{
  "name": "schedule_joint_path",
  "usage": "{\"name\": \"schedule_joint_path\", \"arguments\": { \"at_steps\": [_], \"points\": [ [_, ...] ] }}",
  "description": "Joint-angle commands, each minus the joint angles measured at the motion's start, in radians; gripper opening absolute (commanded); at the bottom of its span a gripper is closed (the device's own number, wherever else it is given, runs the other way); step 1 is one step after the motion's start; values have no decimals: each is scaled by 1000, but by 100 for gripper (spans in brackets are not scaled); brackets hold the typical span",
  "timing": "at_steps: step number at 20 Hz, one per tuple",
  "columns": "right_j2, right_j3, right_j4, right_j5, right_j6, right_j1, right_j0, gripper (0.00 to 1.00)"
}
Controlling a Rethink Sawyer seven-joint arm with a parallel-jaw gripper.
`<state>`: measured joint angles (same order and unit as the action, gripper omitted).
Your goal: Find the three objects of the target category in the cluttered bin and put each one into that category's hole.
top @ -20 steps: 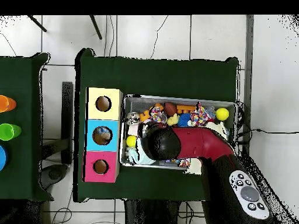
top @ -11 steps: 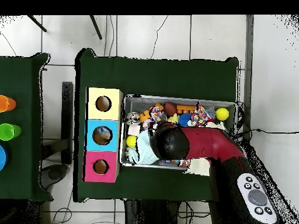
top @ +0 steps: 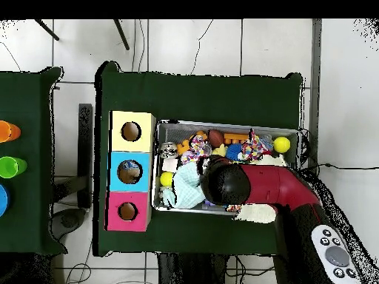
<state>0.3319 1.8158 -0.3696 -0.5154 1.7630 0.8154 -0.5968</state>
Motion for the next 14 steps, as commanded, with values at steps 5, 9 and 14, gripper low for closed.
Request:
{"name": "schedule_joint_path", "arguments": {
  "at_steps": [5, 9, 14],
  "points": [
    [-16, -14, -64, -82, -60, -27, -39, 100],
    [-11, -31, -72, -85, -80, -39, -55, 100],
    [-7, -47, -79, -97, -98, -39, -70, 100]
  ]
}}
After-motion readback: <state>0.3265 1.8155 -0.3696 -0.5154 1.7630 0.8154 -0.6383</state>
